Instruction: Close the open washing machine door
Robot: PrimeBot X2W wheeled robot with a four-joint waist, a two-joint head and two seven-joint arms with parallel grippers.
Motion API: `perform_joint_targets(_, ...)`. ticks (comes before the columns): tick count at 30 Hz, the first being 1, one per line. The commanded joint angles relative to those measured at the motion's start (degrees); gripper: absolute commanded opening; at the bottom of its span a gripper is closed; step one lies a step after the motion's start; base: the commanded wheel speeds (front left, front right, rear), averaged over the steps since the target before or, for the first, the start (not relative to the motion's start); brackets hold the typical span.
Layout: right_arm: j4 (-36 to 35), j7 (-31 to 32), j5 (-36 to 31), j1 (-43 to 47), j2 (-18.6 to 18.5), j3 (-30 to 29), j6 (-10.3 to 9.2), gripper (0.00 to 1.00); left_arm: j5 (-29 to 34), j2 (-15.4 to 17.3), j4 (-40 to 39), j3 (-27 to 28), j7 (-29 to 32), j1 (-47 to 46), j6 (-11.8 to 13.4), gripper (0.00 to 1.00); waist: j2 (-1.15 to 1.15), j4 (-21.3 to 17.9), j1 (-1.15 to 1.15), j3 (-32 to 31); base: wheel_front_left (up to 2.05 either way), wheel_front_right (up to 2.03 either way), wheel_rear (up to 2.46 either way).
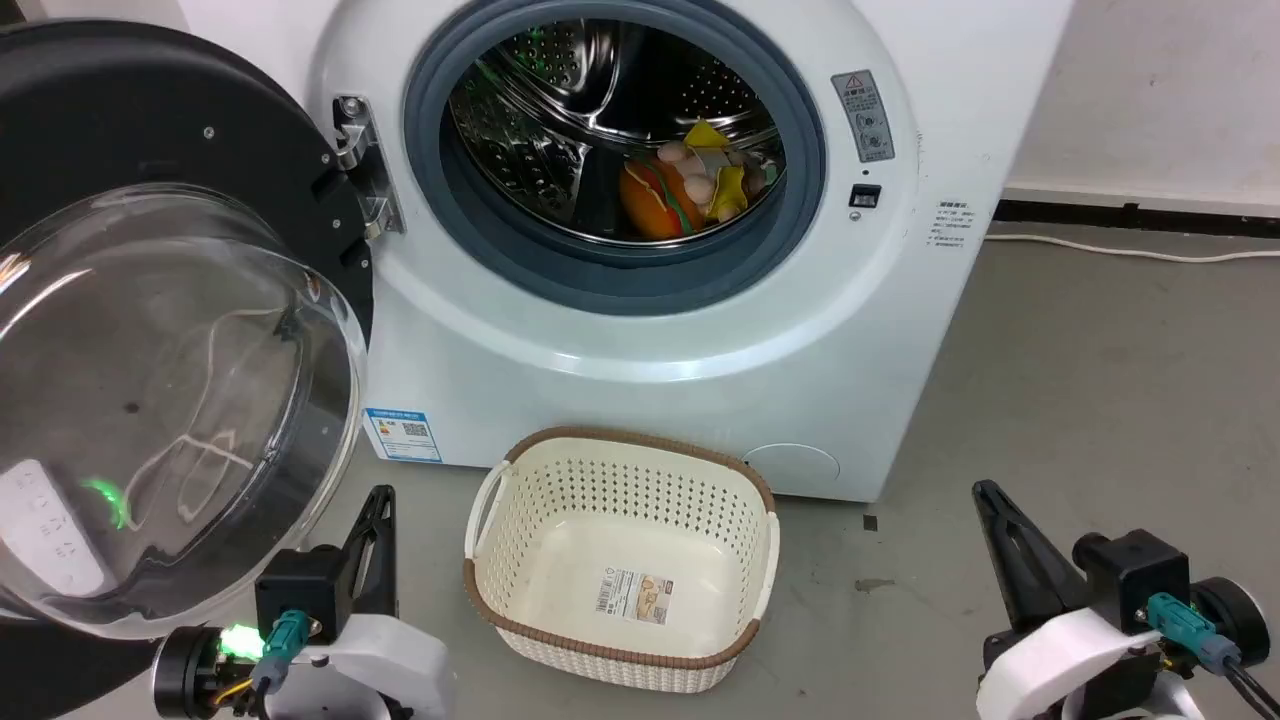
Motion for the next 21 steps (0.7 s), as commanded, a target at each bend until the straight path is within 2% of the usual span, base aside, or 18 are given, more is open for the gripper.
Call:
perform_joint_targets(1, -0.3, 0.05, -0.28, 1.02, 0.27, 0.02, 0.05, 0.0, 0.16, 0.01, -0.25, 0.04, 0.02, 0.79, 0.12, 0.0, 0.0, 0.0, 0.0, 0.0, 0.0, 0.0, 0.0)
perform_joint_targets(21, -0.3, 0.05, -0.28, 1.02, 0.27, 0.02, 0.05, 0.0, 0.16, 0.01, -0.25, 0.04, 0.02, 0.79, 0.12, 0.0, 0.0, 0.0, 0.0, 0.0, 0.0, 0.0, 0.0)
